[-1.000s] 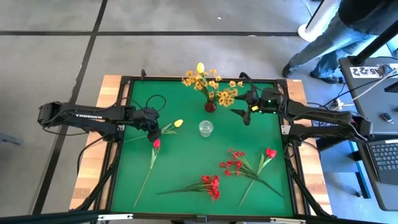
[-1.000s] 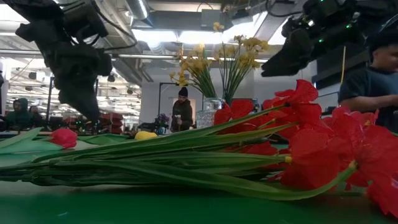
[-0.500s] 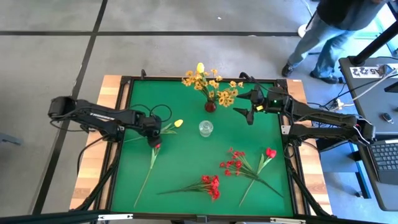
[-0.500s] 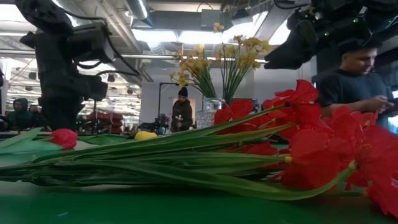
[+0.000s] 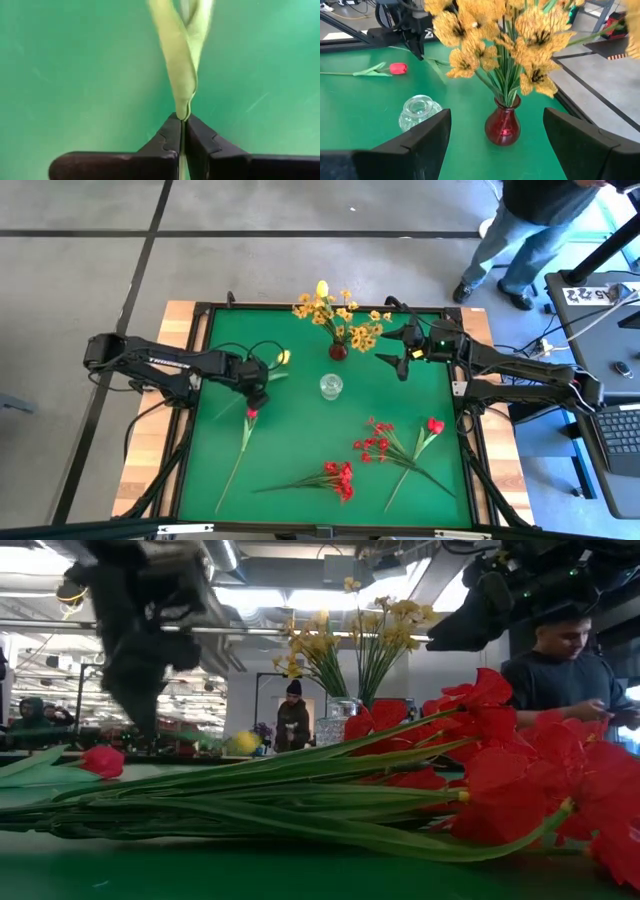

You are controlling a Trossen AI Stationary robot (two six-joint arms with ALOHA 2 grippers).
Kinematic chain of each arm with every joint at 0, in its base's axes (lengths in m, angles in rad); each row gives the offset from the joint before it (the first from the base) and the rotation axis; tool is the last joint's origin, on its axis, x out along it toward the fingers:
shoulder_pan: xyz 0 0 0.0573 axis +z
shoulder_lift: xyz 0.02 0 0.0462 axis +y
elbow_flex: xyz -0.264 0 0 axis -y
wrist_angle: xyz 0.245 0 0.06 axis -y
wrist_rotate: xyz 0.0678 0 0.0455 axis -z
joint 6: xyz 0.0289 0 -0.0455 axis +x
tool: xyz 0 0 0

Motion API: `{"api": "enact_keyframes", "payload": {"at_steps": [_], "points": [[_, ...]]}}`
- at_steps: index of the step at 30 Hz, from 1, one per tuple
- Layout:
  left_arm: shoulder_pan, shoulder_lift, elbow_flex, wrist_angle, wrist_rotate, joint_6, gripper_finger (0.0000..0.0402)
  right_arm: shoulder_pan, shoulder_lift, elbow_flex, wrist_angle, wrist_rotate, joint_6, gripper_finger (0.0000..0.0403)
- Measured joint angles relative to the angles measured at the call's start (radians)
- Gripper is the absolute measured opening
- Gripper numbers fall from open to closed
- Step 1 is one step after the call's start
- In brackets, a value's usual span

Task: Sort flowers into vase by color
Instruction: Put the yellow tulip into the red vase

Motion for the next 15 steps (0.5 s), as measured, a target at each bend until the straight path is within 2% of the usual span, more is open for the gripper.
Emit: {"api": "enact_keyframes", "payload": {"at_steps": [7, 11, 15], "points": [[-0.001, -0.007, 0.233, -0.113, -0.165, 0.059, 0.0003, 0.0, -0.058, 0.0, 0.0, 0.0, -0.001, 0.0314], [-0.001, -0.04, 0.35, -0.077, -0.201, 0.139, 0.0002, 0.0, -0.114, 0.0, 0.002, -0.009, -0.001, 0.0314], [-0.023, -0.116, 0.402, -0.006, -0.206, 0.208, 0.0002, 0.0, -0.179, 0.0, 0.002, -0.046, 0.003, 0.0314]]}}
